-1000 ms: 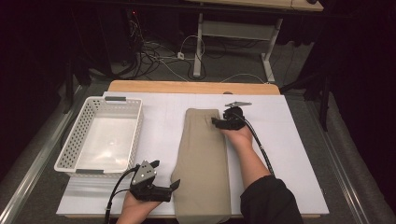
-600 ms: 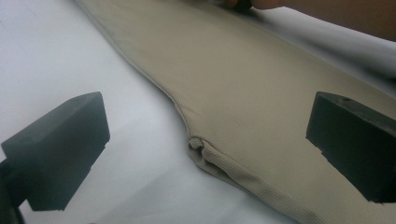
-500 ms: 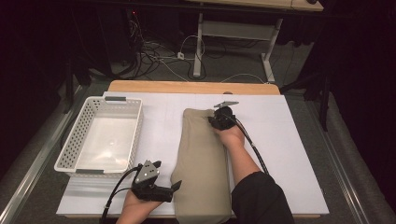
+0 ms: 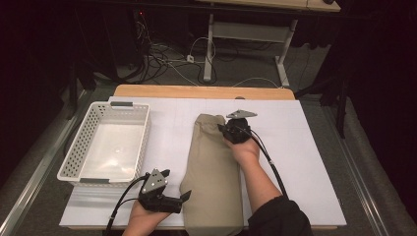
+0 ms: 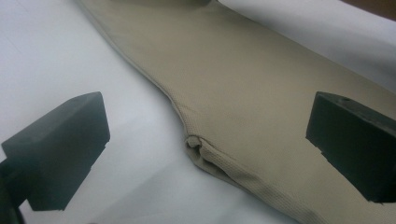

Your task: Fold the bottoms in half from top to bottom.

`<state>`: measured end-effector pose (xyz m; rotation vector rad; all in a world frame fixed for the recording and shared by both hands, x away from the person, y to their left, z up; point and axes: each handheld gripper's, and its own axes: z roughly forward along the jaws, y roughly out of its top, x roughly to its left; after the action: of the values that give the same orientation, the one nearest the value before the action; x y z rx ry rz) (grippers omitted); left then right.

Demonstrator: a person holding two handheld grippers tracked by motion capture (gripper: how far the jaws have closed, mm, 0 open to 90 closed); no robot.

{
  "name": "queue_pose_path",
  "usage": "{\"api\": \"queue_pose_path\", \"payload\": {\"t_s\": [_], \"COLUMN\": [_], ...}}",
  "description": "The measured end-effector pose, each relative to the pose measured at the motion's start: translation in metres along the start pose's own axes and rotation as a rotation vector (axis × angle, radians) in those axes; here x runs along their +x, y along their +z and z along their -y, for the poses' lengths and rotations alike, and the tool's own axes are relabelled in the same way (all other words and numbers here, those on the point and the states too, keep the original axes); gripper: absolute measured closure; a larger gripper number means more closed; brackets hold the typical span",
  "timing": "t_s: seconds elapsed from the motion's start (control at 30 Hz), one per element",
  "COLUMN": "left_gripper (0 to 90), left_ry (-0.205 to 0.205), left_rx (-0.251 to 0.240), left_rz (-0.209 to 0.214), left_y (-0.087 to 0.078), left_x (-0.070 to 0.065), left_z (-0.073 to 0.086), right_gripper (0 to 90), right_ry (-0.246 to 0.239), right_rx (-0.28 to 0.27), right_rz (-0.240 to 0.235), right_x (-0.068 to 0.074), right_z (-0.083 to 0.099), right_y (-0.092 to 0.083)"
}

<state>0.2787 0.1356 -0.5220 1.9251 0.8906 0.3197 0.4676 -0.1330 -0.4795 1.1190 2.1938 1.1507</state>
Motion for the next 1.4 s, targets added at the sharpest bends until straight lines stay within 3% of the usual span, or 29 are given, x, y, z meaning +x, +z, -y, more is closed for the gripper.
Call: {"api": "queue_pose_path", "payload": {"t_s": [0.1, 0.27, 0.3, 0.6, 0.83, 0.93, 1.03, 1.1, 1.2, 1.33, 1.4], "left_gripper": [0.0, 0.0, 0.0, 0.0, 0.0, 0.0, 0.0, 0.0, 0.0, 17.7, 26.3], "left_ry": [0.017, 0.001, 0.013, 0.015, -0.007, 0.009, -0.013, 0.001, 0.026, 0.049, 0.053], "left_rx": [0.0, -0.017, -0.027, -0.033, -0.027, -0.035, -0.054, -0.078, -0.067, -0.057, -0.025], "left_rz": [-0.003, 0.018, 0.013, 0.009, 0.015, 0.035, 0.059, 0.068, 0.074, 0.07, 0.058], "left_y": [0.0, -0.002, -0.002, -0.003, -0.003, -0.004, -0.004, -0.004, -0.003, 0.004, 0.014], "left_x": [-0.001, 0.001, 0.002, 0.002, 0.001, 0.002, 0.001, -0.004, -0.012, -0.016, -0.016], "left_z": [0.0, 0.001, 0.001, 0.001, 0.001, -0.001, -0.006, -0.011, -0.018, -0.027, -0.032], "right_gripper": [88.5, 88.5, 88.5, 88.4, 87.7, 86.1, 81.4, 74.3, 70.3, 67.7, 67.1], "right_ry": [-0.014, -0.059, -0.063, -0.096, -0.126, -0.145, -0.149, -0.169, -0.166, -0.18, -0.183], "right_rx": [-0.033, -0.099, -0.106, -0.154, -0.126, -0.102, -0.073, -0.054, -0.04, -0.016, -0.008], "right_rz": [-0.016, -0.06, -0.071, -0.146, -0.199, -0.2, -0.208, -0.208, -0.223, -0.223, -0.219], "right_x": [0.01, 0.023, 0.025, 0.041, 0.052, 0.054, 0.053, 0.055, 0.057, 0.061, 0.061], "right_z": [0.0, 0.004, 0.005, 0.04, 0.08, 0.094, 0.107, 0.114, 0.123, 0.129, 0.132], "right_y": [-0.018, -0.047, -0.053, -0.091, -0.108, -0.113, -0.117, -0.12, -0.122, -0.124, -0.125]}}
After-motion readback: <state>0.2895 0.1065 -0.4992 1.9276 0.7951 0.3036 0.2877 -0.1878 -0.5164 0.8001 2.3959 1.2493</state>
